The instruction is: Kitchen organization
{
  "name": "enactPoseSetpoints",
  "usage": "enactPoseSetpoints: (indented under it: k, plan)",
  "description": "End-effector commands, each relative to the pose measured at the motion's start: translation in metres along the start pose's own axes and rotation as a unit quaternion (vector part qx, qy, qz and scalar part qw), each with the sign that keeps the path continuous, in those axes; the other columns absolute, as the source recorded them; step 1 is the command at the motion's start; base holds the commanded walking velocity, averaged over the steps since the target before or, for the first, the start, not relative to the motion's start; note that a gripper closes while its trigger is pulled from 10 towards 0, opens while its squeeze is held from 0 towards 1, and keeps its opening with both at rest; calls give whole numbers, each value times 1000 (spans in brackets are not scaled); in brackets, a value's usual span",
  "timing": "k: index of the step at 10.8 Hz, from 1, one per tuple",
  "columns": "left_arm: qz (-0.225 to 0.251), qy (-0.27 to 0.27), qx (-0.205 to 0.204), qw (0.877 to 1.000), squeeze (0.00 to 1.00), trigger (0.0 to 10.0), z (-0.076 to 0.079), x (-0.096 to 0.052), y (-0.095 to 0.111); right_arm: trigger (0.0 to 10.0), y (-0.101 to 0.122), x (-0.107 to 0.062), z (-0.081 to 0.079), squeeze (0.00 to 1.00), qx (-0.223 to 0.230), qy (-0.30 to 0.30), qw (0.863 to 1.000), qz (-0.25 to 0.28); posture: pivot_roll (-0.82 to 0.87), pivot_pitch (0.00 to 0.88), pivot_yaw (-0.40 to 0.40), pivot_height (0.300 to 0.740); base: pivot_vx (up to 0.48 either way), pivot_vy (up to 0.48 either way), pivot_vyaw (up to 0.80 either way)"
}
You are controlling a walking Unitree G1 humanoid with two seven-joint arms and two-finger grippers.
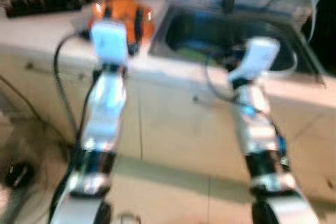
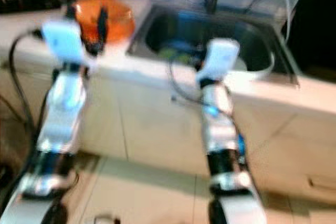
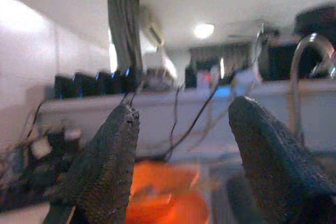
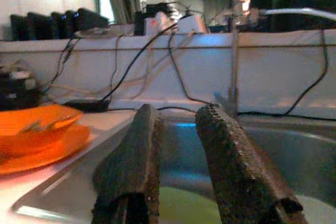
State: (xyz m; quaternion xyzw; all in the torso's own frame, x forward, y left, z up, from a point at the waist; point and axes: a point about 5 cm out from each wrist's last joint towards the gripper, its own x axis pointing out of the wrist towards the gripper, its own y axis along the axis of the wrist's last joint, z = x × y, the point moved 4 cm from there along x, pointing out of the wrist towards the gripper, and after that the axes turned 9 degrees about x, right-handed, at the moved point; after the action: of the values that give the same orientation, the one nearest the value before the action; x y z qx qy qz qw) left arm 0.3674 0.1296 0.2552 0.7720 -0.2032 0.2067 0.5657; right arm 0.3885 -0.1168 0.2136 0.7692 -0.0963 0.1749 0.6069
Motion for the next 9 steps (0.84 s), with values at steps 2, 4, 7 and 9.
enactPoseSetpoints:
  k: [2,4,7,9]
  plan:
    - [-12,-15,4,1000,0,10000,8,-7,-9,10000,-8,-6,8,0,-3,-6,1000,-14,40,77,-75,740,0,0,0]
    - [-37,-15,14,999,0,10000,10,-14,-25,10000,-26,-15,8,0,-4,-8,999,-41,38,75,-72,740,0,0,0]
    - [-53,-9,30,998,0,10000,7,-16,-34,10000,-28,-16,1,0,-11,8,999,-45,39,75,-70,740,0,0,0]
    - [-52,-8,36,998,0,10000,7,-15,-34,10000,-29,-16,-3,0,-18,24,999,-46,39,72,-68,740,270,0,0]
